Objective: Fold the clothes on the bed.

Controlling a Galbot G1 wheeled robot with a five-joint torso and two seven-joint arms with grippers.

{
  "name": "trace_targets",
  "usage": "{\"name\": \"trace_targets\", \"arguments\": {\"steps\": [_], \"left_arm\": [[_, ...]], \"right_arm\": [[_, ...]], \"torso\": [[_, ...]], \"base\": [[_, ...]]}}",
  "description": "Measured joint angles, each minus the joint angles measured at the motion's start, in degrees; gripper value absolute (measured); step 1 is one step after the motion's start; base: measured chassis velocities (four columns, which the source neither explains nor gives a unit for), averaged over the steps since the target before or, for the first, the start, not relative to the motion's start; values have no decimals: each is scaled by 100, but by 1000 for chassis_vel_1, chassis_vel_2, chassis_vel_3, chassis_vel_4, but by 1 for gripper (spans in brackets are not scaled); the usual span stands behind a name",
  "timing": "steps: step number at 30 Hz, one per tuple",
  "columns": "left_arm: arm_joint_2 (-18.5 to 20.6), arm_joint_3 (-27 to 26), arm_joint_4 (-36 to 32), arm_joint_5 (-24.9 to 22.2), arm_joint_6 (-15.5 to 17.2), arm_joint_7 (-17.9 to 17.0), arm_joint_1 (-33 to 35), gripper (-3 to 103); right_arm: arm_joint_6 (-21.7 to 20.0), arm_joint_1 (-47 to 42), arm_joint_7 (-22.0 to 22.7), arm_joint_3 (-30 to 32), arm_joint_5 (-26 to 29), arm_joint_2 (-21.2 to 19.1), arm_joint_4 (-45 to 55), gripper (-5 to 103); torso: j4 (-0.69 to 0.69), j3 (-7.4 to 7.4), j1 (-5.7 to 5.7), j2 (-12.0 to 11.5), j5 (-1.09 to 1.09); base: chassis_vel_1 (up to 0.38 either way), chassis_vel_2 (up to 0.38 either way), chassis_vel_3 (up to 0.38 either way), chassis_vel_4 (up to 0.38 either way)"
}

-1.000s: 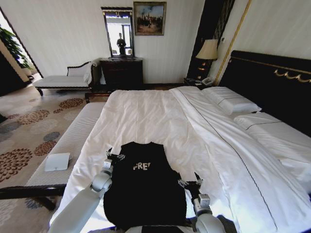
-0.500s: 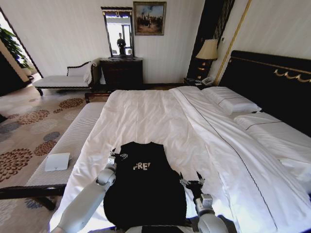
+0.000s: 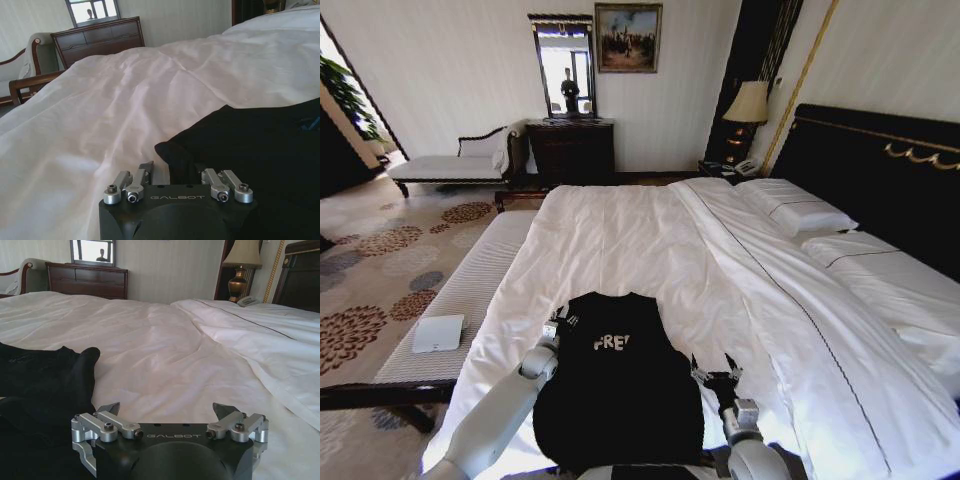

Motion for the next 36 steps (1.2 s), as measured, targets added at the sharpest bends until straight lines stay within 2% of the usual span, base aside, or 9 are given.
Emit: {"name": "trace_targets", "arguments": {"steps": [4,6,10,15,17,20,23,28,36], "left_arm": [[-21,0,37,2,-40,5,-28,23],[-17,1,34,2,-48,5,-28,23],[-6,-16,99,0,-78,8,-53,3],[20,-57,120,-94,-116,4,-94,2],[86,-80,53,-223,-176,27,-108,2],[127,-90,39,-260,-198,42,-115,2],[189,-125,4,-400,-211,62,-107,2],[195,-50,58,-493,-212,79,-202,2],[180,-1,197,-630,-272,158,-310,2]], "right_arm": [[0,-14,2,31,10,-2,17,100],[0,-13,3,33,12,-2,17,100],[-16,49,6,17,38,-23,-20,100],[-253,321,70,16,590,-175,18,100],[-652,688,98,31,1667,-424,124,100],[-806,942,93,29,2181,-623,133,100],[-1068,1670,-222,-182,3301,-1242,-142,100],[-1133,2570,-738,-645,3443,-1588,-868,100],[-1146,4112,-1106,-1786,3447,-1588,-2360,100]], "torso": [[0,0,0,1,0],[1,0,0,1,0],[0,0,0,1,0],[-1,0,0,1,0],[0,0,0,1,0],[0,0,0,1,0],[1,0,0,0,0],[2,1,0,0,2],[2,1,1,0,-1]], "base": [[0,0,0,0],[0,0,0,0],[0,0,0,0],[0,0,0,0],[0,0,0,0],[0,0,0,0],[0,0,0,0],[0,0,0,0],[0,0,0,0]]}}
